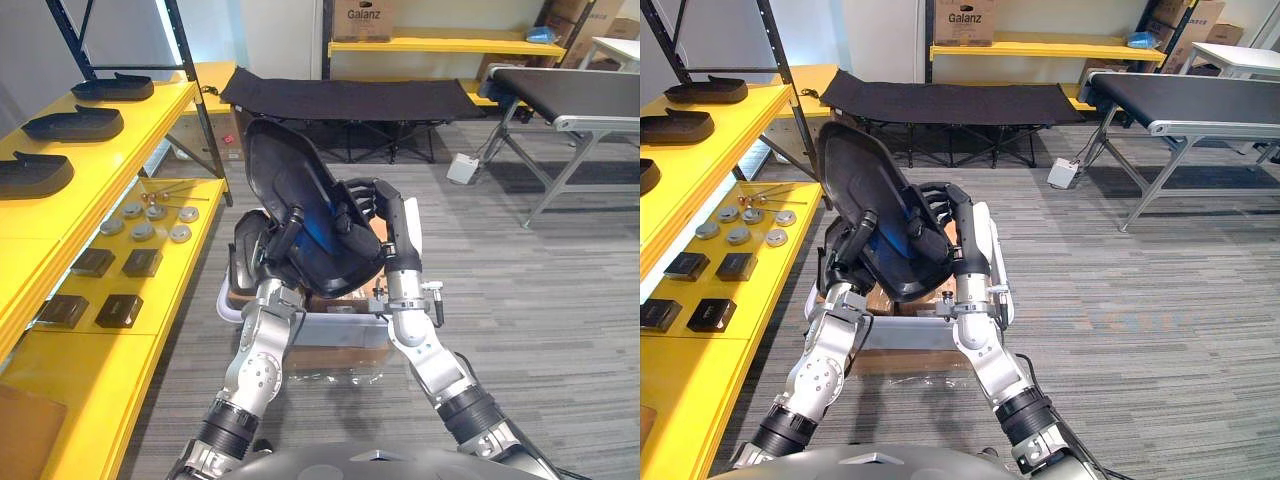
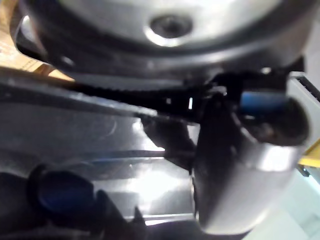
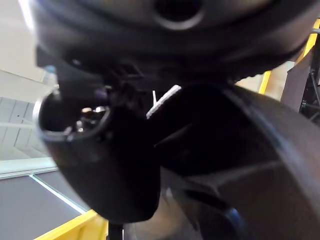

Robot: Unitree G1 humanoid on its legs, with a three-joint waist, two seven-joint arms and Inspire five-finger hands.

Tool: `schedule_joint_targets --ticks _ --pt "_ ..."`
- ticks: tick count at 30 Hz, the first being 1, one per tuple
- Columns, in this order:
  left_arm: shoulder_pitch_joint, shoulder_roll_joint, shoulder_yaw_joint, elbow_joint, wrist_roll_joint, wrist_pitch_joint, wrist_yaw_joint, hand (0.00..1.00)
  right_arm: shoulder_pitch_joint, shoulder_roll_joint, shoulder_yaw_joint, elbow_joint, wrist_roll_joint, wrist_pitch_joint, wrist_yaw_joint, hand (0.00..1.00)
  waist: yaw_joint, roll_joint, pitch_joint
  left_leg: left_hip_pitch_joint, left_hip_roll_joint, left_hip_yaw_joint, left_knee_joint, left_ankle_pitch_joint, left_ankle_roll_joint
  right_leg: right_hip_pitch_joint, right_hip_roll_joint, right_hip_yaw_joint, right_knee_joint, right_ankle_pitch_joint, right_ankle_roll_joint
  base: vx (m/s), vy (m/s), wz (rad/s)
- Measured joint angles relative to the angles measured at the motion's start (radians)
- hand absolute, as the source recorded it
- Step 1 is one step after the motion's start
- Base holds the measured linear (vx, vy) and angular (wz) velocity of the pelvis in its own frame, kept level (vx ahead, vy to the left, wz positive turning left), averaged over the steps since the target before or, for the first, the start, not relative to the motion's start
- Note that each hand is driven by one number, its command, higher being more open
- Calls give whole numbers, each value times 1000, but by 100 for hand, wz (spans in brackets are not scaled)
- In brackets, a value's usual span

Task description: Walk over and take three plastic housings, then place them on the shelf

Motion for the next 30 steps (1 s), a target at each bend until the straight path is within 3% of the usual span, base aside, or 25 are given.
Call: schedule_joint_targets --ticks 5,10,15,17,23,30 --pt "15 0 3 -11 139 -10 14 0 11 0 11 -21 51 9 32 100 0 5 -3 0 0 0 0 -2 -1 0 1 0 -2 0 0 0 0 0" --pt "67 -3 -7 -107 361 -10 96 0 30 2 14 -93 106 37 49 100 1 5 -3 0 0 0 0 -5 -3 1 2 0 -6 0 0 0 0 0" --pt "95 -10 -2 -161 628 -8 232 0 82 6 13 -138 151 43 80 100 1 10 -2 0 0 2 0 -8 -3 1 2 2 -6 0 0 0 0 -1" --pt "115 -16 39 -168 760 -2 326 0 125 3 -5 -171 188 44 91 100 0 20 2 5 0 7 0 -12 -6 0 3 9 -6 -1 1 0 0 -8" --pt "152 -22 154 -169 876 30 498 0 187 2 -90 -204 255 46 101 100 -1 32 0 12 2 13 0 -27 -15 -1 5 21 -7 -2 1 1 1 -6" --pt "181 -23 174 -172 878 32 535 0 220 2 -110 -204 254 46 169 100 -1 31 0 12 2 22 0 -27 -12 0 7 24 -14 -1 1 0 0 0"
